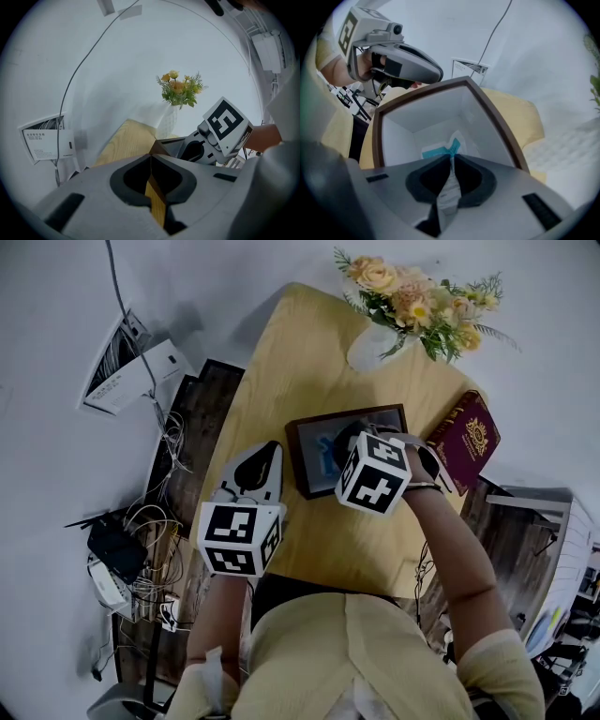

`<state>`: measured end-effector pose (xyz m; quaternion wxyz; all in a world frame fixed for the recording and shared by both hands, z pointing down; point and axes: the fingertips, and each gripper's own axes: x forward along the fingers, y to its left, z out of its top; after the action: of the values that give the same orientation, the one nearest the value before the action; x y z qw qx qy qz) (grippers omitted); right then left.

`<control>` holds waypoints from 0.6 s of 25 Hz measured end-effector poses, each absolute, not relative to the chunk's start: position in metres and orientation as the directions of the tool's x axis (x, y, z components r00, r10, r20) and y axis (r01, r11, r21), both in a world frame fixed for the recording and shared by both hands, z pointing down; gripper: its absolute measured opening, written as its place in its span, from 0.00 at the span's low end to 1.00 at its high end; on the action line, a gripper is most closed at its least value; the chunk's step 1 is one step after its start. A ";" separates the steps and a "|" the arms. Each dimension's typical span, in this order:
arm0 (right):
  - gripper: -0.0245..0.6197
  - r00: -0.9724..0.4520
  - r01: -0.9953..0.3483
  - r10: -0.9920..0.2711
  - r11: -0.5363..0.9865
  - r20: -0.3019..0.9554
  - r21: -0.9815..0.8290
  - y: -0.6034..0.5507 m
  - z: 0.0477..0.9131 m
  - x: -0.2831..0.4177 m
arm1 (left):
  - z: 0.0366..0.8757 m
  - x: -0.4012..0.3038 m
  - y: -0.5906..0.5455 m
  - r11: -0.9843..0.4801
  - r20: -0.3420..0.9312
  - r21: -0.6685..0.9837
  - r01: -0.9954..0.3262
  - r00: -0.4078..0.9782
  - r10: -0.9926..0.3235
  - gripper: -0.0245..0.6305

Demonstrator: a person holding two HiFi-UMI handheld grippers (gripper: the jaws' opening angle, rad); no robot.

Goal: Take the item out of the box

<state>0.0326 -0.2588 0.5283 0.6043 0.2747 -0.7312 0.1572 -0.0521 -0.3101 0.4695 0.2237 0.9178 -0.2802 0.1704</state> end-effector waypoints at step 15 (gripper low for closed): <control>0.11 -0.154 -0.595 -0.355 0.778 0.922 0.200 -0.256 0.486 0.028 | 0.438 -0.049 -0.292 -0.758 0.409 0.251 -0.601 0.776 -0.480 0.07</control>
<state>0.0282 -0.2561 0.4863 0.5684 0.3160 -0.7522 0.1055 -0.0489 -0.2918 0.4380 0.1875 0.9235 -0.2927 0.1620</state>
